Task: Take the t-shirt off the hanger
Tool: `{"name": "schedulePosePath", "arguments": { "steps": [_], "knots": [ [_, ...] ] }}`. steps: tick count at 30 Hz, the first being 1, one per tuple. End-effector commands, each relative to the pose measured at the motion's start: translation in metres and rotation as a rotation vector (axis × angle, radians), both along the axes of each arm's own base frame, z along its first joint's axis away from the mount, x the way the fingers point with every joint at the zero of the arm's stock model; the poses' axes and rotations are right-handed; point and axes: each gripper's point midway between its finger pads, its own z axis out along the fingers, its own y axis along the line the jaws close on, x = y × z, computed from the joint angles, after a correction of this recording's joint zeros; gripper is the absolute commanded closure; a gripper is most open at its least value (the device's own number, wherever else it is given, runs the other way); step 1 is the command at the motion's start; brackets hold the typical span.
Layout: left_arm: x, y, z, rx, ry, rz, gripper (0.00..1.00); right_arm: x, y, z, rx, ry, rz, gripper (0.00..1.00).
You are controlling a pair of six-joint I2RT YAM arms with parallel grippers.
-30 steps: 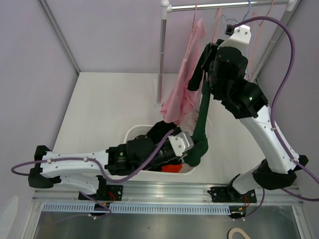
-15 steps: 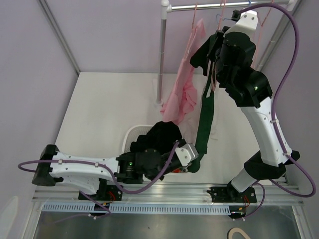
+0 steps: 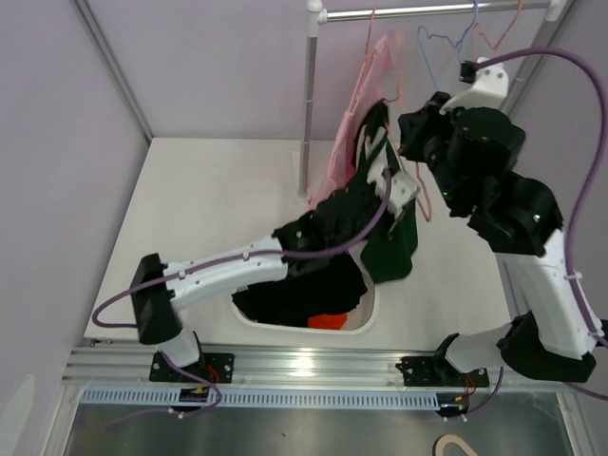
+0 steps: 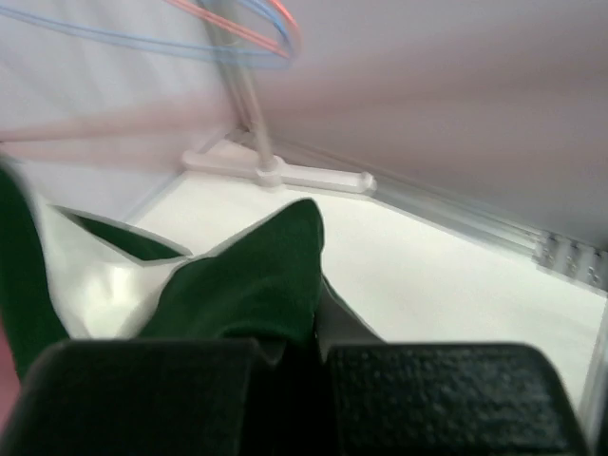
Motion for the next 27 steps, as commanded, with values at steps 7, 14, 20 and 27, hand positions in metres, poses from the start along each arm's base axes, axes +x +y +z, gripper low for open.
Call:
{"name": "schedulePosePath", "arguments": {
  "steps": [7, 14, 20, 27],
  "knots": [
    [0.082, 0.017, 0.095, -0.1, 0.024, 0.038, 0.99, -0.046, -0.028, 0.028, 0.116, -0.06, 0.044, 1.0],
    [0.012, 0.073, 0.125, -0.144, 0.034, -0.01, 0.99, -0.009, -0.043, 0.049, 0.015, -0.137, -0.127, 1.0],
    [-0.03, 0.139, 0.206, -0.233, -0.049, -0.017, 0.99, 0.035, -0.048, 0.065, 0.002, -0.184, -0.151, 1.0],
    [-0.06, 0.208, 0.295, -0.349, -0.153, 0.027, 0.99, 0.08, -0.062, 0.069, 0.006, -0.213, -0.192, 1.0]
  ]
}}
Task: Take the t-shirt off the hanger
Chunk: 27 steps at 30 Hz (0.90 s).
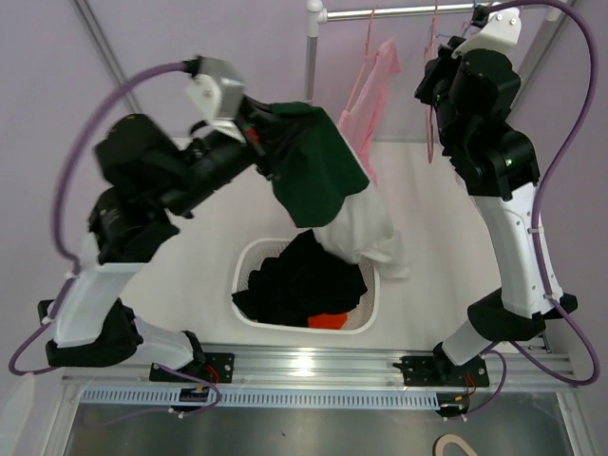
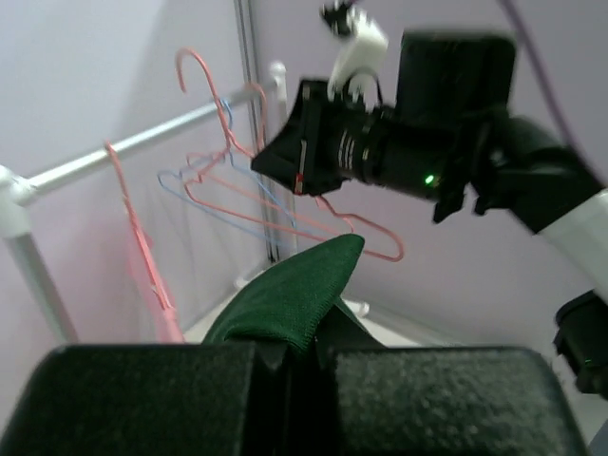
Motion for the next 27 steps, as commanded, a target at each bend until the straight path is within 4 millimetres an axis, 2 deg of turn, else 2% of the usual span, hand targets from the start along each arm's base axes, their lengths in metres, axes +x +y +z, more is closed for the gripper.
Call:
{"name": "schedulePosePath", "arguments": {
  "steps": [1, 2, 3, 5, 7, 9, 12, 15, 20, 22, 24, 25, 26, 27],
  "knots": [
    [-0.024, 0.049, 0.044, -0.083, -0.057, 0.024, 0.99, 0.001, -0.013, 0.044, 0.061, -0.14, 0.024, 1.0],
    [-0.03, 0.058, 0.052, -0.104, -0.067, 0.018, 0.99, 0.011, -0.01, 0.038, 0.061, -0.127, 0.025, 1.0],
    [-0.034, 0.064, 0.055, -0.115, -0.071, 0.017, 0.99, 0.017, -0.018, 0.039, 0.064, -0.133, 0.01, 1.0],
    [-0.037, 0.071, 0.056, -0.12, -0.074, 0.023, 0.99, 0.032, -0.017, 0.033, 0.067, -0.119, 0.022, 1.0],
    [-0.036, 0.082, 0.06, -0.124, -0.085, 0.06, 0.99, 0.044, -0.025, 0.029, 0.076, -0.117, 0.016, 1.0],
    [-0.032, 0.09, 0.059, -0.12, -0.09, 0.101, 0.99, 0.059, -0.022, 0.02, 0.078, -0.1, 0.033, 1.0],
    [-0.025, 0.093, 0.054, -0.111, -0.085, 0.144, 0.99, 0.074, -0.025, 0.012, 0.079, -0.088, 0.029, 1.0],
    [-0.004, 0.074, 0.022, -0.046, -0.052, 0.184, 0.99, 0.084, -0.025, 0.001, 0.08, -0.066, 0.027, 1.0],
    [0.009, 0.068, 0.007, -0.036, -0.024, 0.196, 0.99, 0.091, -0.022, -0.016, 0.078, -0.025, 0.031, 1.0],
    [0.018, 0.066, -0.004, -0.019, -0.009, 0.214, 0.99, 0.088, -0.022, -0.017, 0.085, -0.022, 0.033, 1.0],
    [0.024, 0.063, -0.016, -0.005, 0.014, 0.223, 0.99, 0.089, -0.021, -0.032, 0.082, 0.011, 0.035, 1.0],
    [0.033, 0.057, -0.035, 0.025, 0.039, 0.233, 0.99, 0.088, -0.02, -0.033, 0.091, 0.008, 0.04, 1.0],
    [0.034, 0.06, -0.037, 0.021, 0.041, 0.24, 0.99, 0.079, -0.022, -0.028, 0.097, -0.008, 0.041, 1.0],
    [0.036, 0.06, -0.042, 0.018, 0.059, 0.246, 0.99, 0.081, -0.019, -0.044, 0.089, 0.026, 0.041, 1.0]
  ]
}}
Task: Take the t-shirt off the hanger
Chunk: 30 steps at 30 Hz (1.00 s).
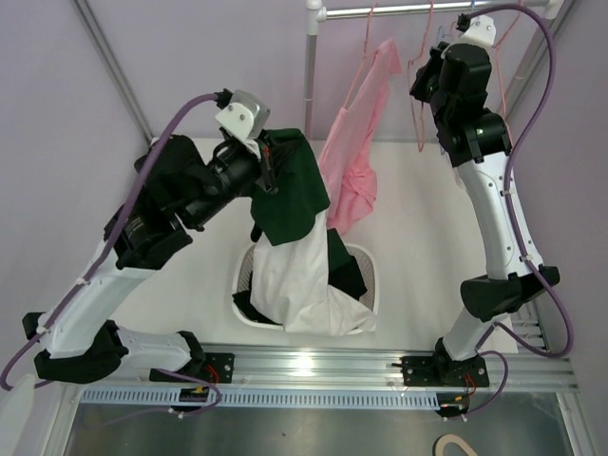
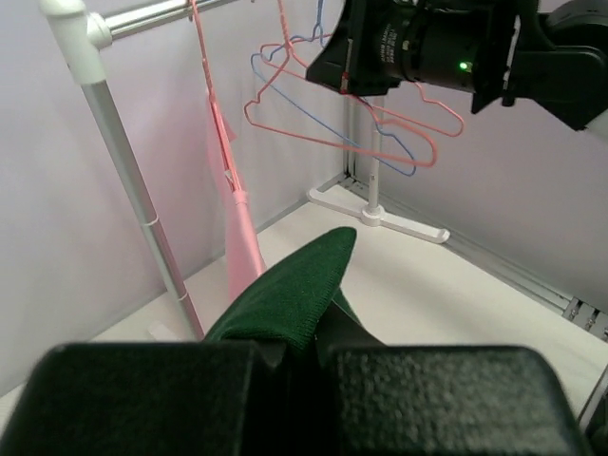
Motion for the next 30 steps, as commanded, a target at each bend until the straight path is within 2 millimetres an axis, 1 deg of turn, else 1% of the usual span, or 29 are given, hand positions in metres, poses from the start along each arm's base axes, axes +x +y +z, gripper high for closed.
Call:
{"name": "schedulePosePath", "arguments": {
  "steps": [1, 2, 3, 4, 5, 6, 7, 8, 9, 10, 11, 12, 13, 14, 15, 16, 17, 18, 19, 20, 21, 22, 25, 26, 28, 29, 30],
  "knots": [
    [0.01, 0.006, -0.01, -0.055, 0.016, 0.04, 0.99, -0.02, -0.002, 0.021, 0.042, -0.075, 0.01, 1.0],
    [0.008, 0.011, -0.011, -0.071, 0.019, 0.041, 0.99, -0.026, -0.005, 0.023, 0.046, -0.081, 0.005, 1.0],
    [0.007, 0.01, -0.018, -0.09, 0.053, 0.04, 0.99, -0.026, -0.005, 0.014, 0.039, -0.061, 0.0, 1.0],
    [0.013, 0.004, -0.053, -0.043, 0.109, 0.046, 0.99, -0.028, -0.007, 0.012, 0.036, -0.055, -0.012, 1.0],
    [0.008, 0.009, -0.055, -0.08, 0.125, 0.046, 0.99, -0.032, -0.01, 0.012, 0.034, -0.053, -0.018, 1.0],
    [0.01, 0.008, -0.079, -0.054, 0.161, 0.056, 0.99, -0.034, -0.011, 0.01, 0.033, -0.049, -0.023, 1.0],
    [0.009, 0.009, -0.088, -0.059, 0.182, 0.06, 0.99, -0.033, -0.011, 0.0, 0.027, -0.028, -0.024, 1.0],
    [0.01, 0.008, -0.114, -0.032, 0.223, 0.065, 0.99, -0.034, -0.011, -0.002, 0.025, -0.026, -0.024, 1.0],
    [0.006, 0.009, -0.132, -0.037, 0.263, 0.063, 0.99, -0.038, -0.012, -0.001, 0.029, -0.033, -0.023, 1.0],
    [0.003, 0.009, -0.145, -0.035, 0.292, 0.059, 0.99, -0.038, -0.011, -0.011, 0.021, -0.012, -0.021, 1.0],
    [0.002, 0.006, -0.194, 0.027, 0.365, 0.061, 0.99, -0.038, -0.011, -0.014, 0.021, -0.01, -0.02, 1.0],
    [-0.005, 0.002, -0.204, 0.003, 0.402, 0.029, 0.99, -0.041, -0.012, -0.012, 0.024, -0.02, -0.02, 1.0],
    [-0.01, 0.003, -0.211, -0.014, 0.421, 0.016, 0.99, -0.04, -0.012, -0.016, 0.023, -0.012, -0.022, 1.0],
    [-0.014, 0.0, -0.223, -0.036, 0.466, 0.007, 0.99, -0.041, -0.012, -0.019, 0.021, -0.007, -0.019, 0.98],
    [-0.017, -0.002, -0.268, 0.008, 0.526, 0.006, 0.99, -0.04, -0.012, -0.02, 0.02, -0.004, -0.022, 0.97],
    [-0.024, -0.005, -0.278, 0.003, 0.55, -0.022, 0.99, -0.04, -0.012, -0.02, 0.021, -0.005, -0.025, 0.96],
    [-0.03, -0.005, -0.303, 0.015, 0.6, -0.023, 0.99, -0.041, -0.013, -0.017, 0.024, -0.012, -0.026, 0.96],
    [-0.035, -0.005, -0.323, 0.037, 0.629, -0.027, 0.99, -0.041, -0.013, -0.015, 0.022, -0.015, -0.026, 0.95],
    [-0.039, -0.009, -0.338, 0.056, 0.645, -0.029, 0.99, -0.04, -0.013, -0.014, 0.023, -0.017, -0.028, 0.95],
    [-0.041, -0.01, -0.348, 0.068, 0.665, -0.023, 0.99, -0.041, -0.014, -0.007, 0.026, -0.03, -0.027, 0.96],
    [-0.042, -0.012, -0.355, 0.082, 0.681, -0.024, 0.99, -0.041, -0.014, -0.006, 0.024, -0.029, -0.027, 0.95],
    [-0.042, -0.015, -0.38, 0.127, 0.722, -0.008, 0.99, -0.042, -0.015, -0.003, 0.024, -0.037, -0.03, 0.96],
    [-0.038, -0.024, -0.411, 0.181, 0.768, -0.005, 0.99, -0.045, -0.015, 0.004, 0.032, -0.054, -0.033, 0.96],
    [-0.037, -0.033, -0.428, 0.205, 0.796, -0.014, 0.99, -0.047, -0.016, 0.006, 0.034, -0.059, -0.033, 0.96],
    [-0.034, -0.041, -0.445, 0.23, 0.828, -0.019, 0.99, -0.05, -0.014, 0.011, 0.033, -0.068, -0.024, 0.9],
    [-0.03, -0.053, -0.444, 0.211, 0.829, -0.04, 0.99, -0.05, -0.013, 0.012, 0.028, -0.07, -0.018, 0.88],
    [-0.027, -0.059, -0.461, 0.246, 0.862, -0.032, 0.99, -0.051, -0.012, 0.012, 0.026, -0.067, -0.013, 0.88]
  ]
}}
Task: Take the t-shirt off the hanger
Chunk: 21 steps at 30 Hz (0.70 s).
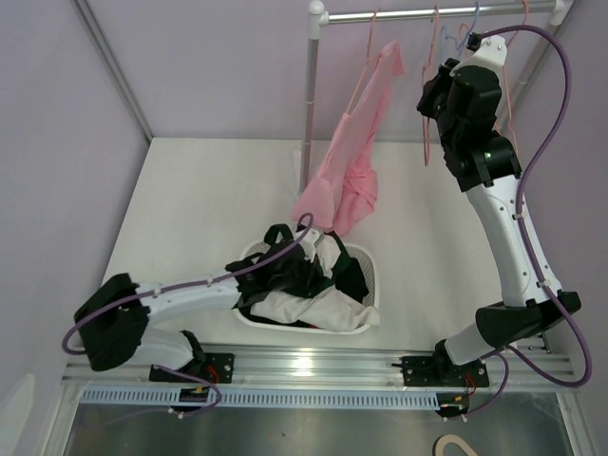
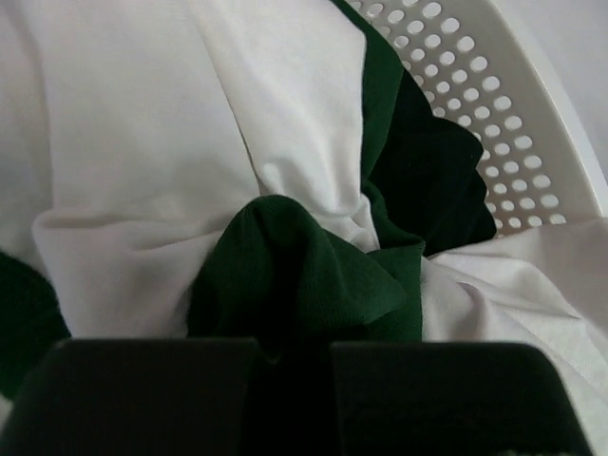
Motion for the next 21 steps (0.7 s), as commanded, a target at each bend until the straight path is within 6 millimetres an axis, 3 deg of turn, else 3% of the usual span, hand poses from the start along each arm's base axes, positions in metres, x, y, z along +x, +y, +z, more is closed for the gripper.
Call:
{"name": "schedulePosePath", "arguments": {
  "steps": [1, 2, 3, 6, 7, 9, 10, 15, 16, 17, 20, 21],
  "knots": [
    [0.002, -0.03, -0.022, -0.029, 0.083, -0.042, 0.99, -0.017, -0.002, 0.029, 0.008, -0.055, 0.001, 0.86],
    [0.006, -0.042, -0.019, -0.043, 0.091, -0.051, 0.99, -0.018, -0.002, 0.031, 0.007, -0.057, 0.002, 0.81],
    [0.007, -0.043, -0.032, -0.02, 0.116, -0.05, 0.99, -0.019, -0.002, 0.031, 0.006, -0.057, 0.002, 0.77],
    [0.01, -0.047, -0.031, -0.043, 0.104, -0.043, 0.99, -0.022, -0.002, 0.035, 0.001, -0.064, 0.004, 0.64],
    [0.011, -0.047, -0.022, -0.059, 0.085, -0.042, 0.87, -0.022, -0.002, 0.035, 0.0, -0.065, 0.004, 0.62],
    [0.013, -0.043, -0.015, -0.051, 0.058, -0.038, 0.72, -0.024, -0.004, 0.037, -0.002, -0.069, -0.004, 0.61],
    [0.014, -0.042, -0.007, -0.058, 0.04, -0.04, 0.52, -0.026, -0.005, 0.039, -0.003, -0.073, -0.007, 0.59],
    [0.017, -0.032, 0.009, -0.044, -0.016, -0.033, 0.23, -0.03, -0.003, 0.045, 0.013, -0.081, 0.01, 0.57],
    [0.016, -0.029, 0.011, -0.044, -0.021, -0.026, 0.12, -0.031, 0.002, 0.046, 0.019, -0.082, 0.032, 0.57],
    [0.017, -0.027, 0.025, -0.068, -0.048, -0.021, 0.11, -0.03, 0.006, 0.044, 0.032, -0.07, 0.046, 0.57],
    [0.013, -0.017, 0.042, -0.088, -0.081, -0.01, 0.09, -0.028, 0.02, 0.048, 0.072, -0.071, 0.107, 0.57],
    [0.011, -0.012, 0.062, -0.124, -0.116, -0.005, 0.09, -0.027, 0.025, 0.047, 0.076, -0.065, 0.123, 0.57]
  ]
}}
